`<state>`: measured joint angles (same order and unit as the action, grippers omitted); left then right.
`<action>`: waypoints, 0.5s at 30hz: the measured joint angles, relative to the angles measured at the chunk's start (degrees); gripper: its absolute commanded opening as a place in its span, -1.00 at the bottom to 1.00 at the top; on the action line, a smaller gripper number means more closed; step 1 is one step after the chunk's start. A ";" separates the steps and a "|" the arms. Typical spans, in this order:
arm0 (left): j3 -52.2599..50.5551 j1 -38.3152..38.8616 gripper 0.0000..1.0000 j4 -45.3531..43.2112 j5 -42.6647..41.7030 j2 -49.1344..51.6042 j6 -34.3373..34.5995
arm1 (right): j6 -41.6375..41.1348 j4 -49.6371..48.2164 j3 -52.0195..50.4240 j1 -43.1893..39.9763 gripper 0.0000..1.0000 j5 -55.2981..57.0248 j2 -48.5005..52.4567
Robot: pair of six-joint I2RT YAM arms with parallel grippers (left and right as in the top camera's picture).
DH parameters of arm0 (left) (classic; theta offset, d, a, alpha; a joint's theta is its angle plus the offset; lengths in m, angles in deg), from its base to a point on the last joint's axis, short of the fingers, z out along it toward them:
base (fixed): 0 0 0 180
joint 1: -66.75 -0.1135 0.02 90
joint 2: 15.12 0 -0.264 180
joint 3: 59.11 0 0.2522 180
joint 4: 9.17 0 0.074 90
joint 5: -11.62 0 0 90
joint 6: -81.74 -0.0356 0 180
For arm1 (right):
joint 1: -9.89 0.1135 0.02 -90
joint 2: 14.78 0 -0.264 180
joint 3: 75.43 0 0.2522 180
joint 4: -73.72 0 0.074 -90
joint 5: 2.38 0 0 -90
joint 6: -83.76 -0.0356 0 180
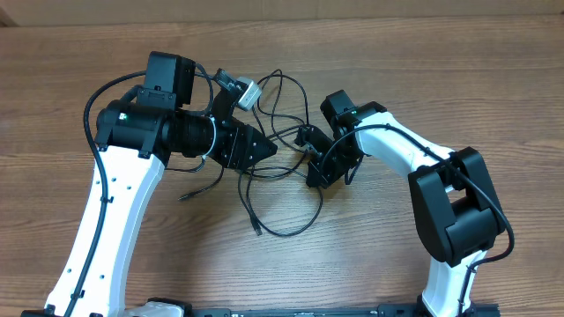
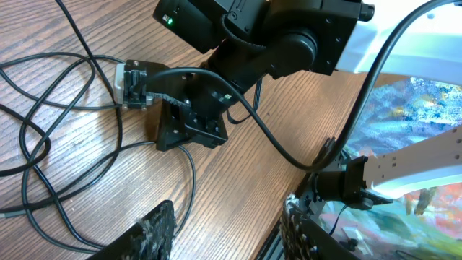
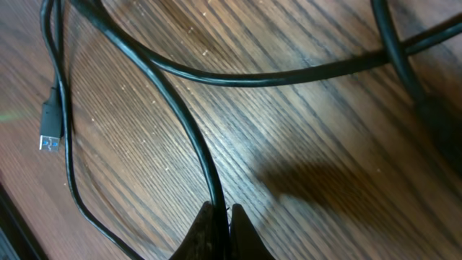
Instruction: Untangle cables
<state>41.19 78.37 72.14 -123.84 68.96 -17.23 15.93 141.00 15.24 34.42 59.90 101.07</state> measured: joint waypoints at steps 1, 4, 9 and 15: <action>0.00 0.00 -0.05 0.00 0.00 0.00 0.00 | -0.02 -0.26 0.00 0.00 -0.92 -0.22 0.00; 0.00 0.00 -0.04 0.00 0.00 0.00 0.00 | -0.07 -1.70 0.00 0.00 -0.92 -0.61 0.00; 0.00 0.00 -0.05 0.00 0.00 0.00 0.00 | -4.83 -5.09 0.83 -0.13 -0.92 -0.83 0.04; 0.00 0.00 -0.04 0.00 0.00 0.00 0.00 | -9.75 -0.20 9.27 -0.50 -0.92 -0.94 0.04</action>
<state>41.19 78.37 72.14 -123.84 68.96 -17.23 6.19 140.80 24.50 33.92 58.96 101.12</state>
